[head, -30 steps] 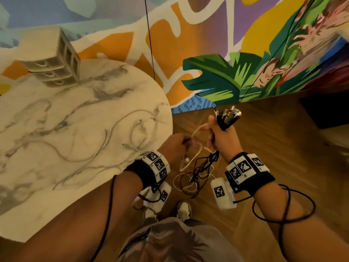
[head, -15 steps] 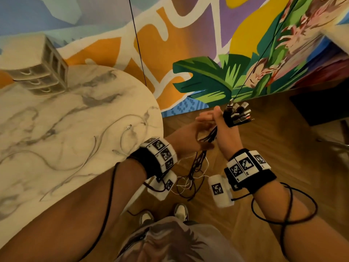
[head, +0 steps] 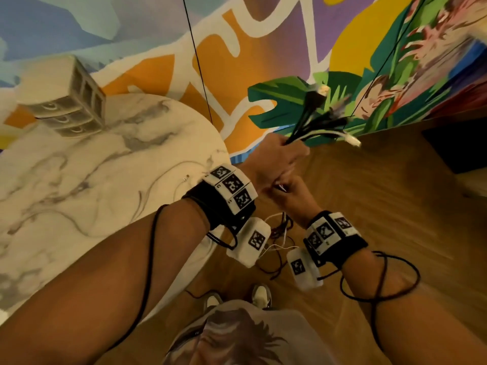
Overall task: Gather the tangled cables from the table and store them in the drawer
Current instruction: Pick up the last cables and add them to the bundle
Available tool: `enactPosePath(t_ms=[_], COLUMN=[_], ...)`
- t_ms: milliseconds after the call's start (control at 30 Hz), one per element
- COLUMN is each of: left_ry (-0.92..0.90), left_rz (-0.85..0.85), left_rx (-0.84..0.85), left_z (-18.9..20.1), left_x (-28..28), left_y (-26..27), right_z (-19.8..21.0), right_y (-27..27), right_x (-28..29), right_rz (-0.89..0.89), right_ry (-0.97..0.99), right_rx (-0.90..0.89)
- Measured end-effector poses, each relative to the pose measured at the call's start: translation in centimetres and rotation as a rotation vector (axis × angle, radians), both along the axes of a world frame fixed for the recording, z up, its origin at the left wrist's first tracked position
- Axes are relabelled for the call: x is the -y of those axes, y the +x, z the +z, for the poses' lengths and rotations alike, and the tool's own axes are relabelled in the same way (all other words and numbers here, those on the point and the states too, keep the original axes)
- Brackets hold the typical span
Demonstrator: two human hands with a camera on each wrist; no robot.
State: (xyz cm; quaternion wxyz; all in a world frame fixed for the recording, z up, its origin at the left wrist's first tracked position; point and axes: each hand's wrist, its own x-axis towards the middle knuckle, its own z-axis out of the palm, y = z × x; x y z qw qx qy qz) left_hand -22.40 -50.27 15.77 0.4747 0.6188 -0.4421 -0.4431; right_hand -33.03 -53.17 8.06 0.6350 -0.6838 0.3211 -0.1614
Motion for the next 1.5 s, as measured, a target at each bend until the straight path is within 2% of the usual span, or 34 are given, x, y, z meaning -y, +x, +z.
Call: enactPosePath(t_ms=[100,167,300,467,600,733,833,1000,1067,1167,1267,1333,1400,1467,1500], left_ry=[-0.040,-0.043,-0.024,-0.128,-0.121,-0.232,-0.331,-0.295,-0.263,-0.189,-0.082,0.024,0.099,0.142,0.150], left_rz=[-0.163,-0.232,-0.327,-0.229,-0.323,-0.206,-0.105,-0.064,-0.063,-0.059,-0.035,-0.016,0.004,0.004,-0.005], left_rx=[0.525,0.701,0.928,1.173,1.311,1.406,1.432,1.389,1.252,0.988,0.856,0.671,0.509,0.444,0.429], left_z=[1.4,2.3,2.9,6.2,5.9,7.1,8.0,6.5,5.0,1.8,-1.7,-3.1,-3.6,-3.4,-3.2], left_x=[0.0,-0.3,-1.2,-1.6,-2.0,-1.8,-1.6,-1.9,-1.8,-1.8,-1.7,-1.4,-0.9,-0.3,-0.1], left_y=[-0.1,0.7,2.0,5.4,5.3,7.0,7.8,6.9,6.0,4.5,3.4,2.9,2.4,2.1,2.0], right_z=[-1.8,-2.2,-2.5,-6.8,-8.8,-10.1,-10.7,-9.7,-8.4,-5.8,-2.9,-0.9,0.8,2.3,2.5], right_y=[1.2,1.9,2.6,-0.9,-2.0,-3.4,-4.9,-4.1,-3.1,-1.5,-0.2,0.4,0.9,1.4,1.6], right_x=[0.1,0.3,0.6,1.3,2.2,2.9,3.0,3.5,3.3,2.4,1.8,1.4,0.8,0.1,0.0], right_rz=[-0.098,-0.124,-0.145,-0.190,-0.193,-0.185,-0.219,-0.340,-0.355,-0.350,-0.346,-0.274,-0.167,-0.101,-0.110], right_ry=[-0.113,-0.147,-0.206,-0.020,0.014,-0.025,-0.002,0.087,0.152,0.273,0.321,0.258,0.092,-0.049,-0.037], right_rx=[-0.093,-0.121,-0.145,-0.430,-0.588,-0.760,-0.798,-0.720,-0.596,-0.298,-0.115,-0.051,-0.047,-0.032,0.016])
